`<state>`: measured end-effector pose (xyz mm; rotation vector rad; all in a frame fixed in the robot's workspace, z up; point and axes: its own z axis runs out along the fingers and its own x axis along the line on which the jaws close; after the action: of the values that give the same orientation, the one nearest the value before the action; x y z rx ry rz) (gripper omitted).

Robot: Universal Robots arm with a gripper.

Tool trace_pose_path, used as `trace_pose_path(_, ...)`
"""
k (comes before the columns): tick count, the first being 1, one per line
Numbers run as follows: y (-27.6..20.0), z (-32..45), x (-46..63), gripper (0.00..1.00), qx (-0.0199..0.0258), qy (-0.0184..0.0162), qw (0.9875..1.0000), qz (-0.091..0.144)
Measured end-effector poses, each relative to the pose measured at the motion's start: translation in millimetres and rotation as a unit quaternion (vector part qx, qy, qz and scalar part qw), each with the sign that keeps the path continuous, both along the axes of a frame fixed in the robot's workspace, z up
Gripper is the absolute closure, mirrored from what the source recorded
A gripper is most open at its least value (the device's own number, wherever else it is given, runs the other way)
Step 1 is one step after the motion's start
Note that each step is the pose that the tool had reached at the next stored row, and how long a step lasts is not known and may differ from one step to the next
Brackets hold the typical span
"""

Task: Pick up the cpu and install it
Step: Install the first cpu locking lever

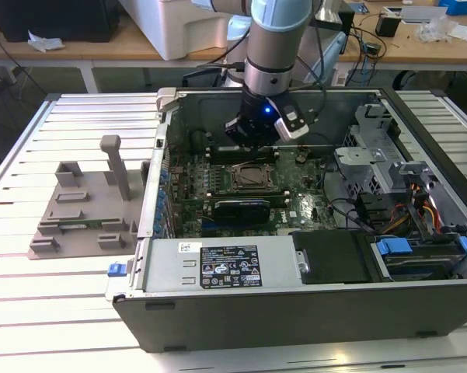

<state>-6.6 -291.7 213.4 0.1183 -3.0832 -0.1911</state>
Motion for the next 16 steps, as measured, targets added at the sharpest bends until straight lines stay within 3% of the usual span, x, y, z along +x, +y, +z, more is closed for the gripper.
trace_pose_path(6, 0.1, -3.5, 10.4, 0.89, -0.0014, 0.0047, 1.0000, 0.000)
trace_pose_path(16, -1.2, -8.6, 14.4, 0.89, -0.0017, 0.0075, 1.0000, 0.000)
